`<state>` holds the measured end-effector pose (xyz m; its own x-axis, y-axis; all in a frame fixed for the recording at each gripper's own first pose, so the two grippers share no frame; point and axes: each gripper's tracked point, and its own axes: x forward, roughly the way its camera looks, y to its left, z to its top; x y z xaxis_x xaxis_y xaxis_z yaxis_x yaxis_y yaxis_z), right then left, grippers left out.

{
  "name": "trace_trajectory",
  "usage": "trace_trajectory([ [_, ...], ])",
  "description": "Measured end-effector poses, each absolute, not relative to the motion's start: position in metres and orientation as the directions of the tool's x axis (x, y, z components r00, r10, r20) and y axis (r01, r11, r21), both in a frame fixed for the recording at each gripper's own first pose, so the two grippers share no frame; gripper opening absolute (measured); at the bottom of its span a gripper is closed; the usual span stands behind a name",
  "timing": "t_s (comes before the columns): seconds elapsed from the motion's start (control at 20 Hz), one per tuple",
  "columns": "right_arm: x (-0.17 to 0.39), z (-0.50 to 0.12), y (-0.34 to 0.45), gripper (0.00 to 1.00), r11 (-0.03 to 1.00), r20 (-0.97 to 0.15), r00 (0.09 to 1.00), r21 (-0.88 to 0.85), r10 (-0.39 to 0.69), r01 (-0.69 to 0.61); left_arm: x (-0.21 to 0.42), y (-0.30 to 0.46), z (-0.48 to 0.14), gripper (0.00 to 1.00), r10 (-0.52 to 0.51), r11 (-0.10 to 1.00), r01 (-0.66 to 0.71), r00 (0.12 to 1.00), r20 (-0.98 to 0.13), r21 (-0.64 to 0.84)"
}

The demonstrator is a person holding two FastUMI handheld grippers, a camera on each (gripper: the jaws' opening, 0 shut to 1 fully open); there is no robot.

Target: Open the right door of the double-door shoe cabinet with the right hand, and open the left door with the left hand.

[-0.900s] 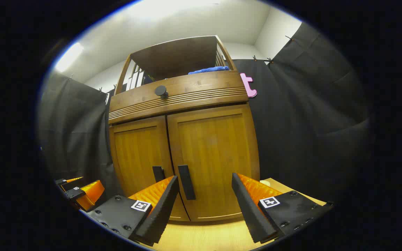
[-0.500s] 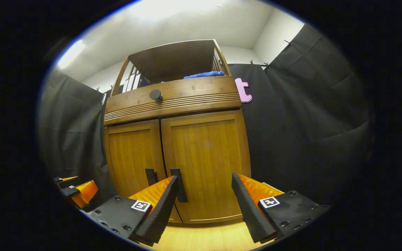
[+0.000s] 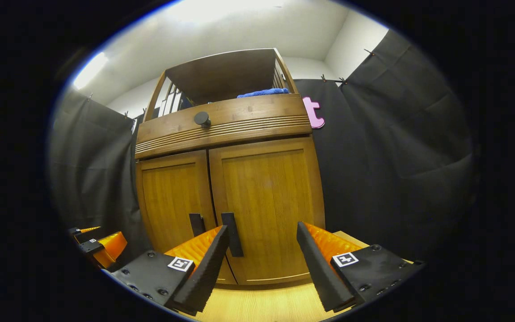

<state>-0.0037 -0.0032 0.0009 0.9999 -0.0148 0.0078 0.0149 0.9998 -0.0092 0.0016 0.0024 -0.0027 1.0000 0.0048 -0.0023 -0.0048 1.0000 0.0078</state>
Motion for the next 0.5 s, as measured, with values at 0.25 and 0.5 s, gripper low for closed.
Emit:
trace_trajectory([
  [0.25,-0.0039,0.0031,-0.0091,0.98,0.999,0.015,0.999,-0.009,-0.053,0.053,0.0038,0.0034,-0.0062,0.92,0.012,1.0,-0.012,1.0,-0.002,0.011],
  [0.5,-0.0018,-0.0002,-0.0097,0.89,0.999,0.002,0.999,0.005,-0.054,0.054,0.0051,0.0042,-0.0104,0.92,0.006,1.0,-0.006,1.0,-0.017,0.007],
])
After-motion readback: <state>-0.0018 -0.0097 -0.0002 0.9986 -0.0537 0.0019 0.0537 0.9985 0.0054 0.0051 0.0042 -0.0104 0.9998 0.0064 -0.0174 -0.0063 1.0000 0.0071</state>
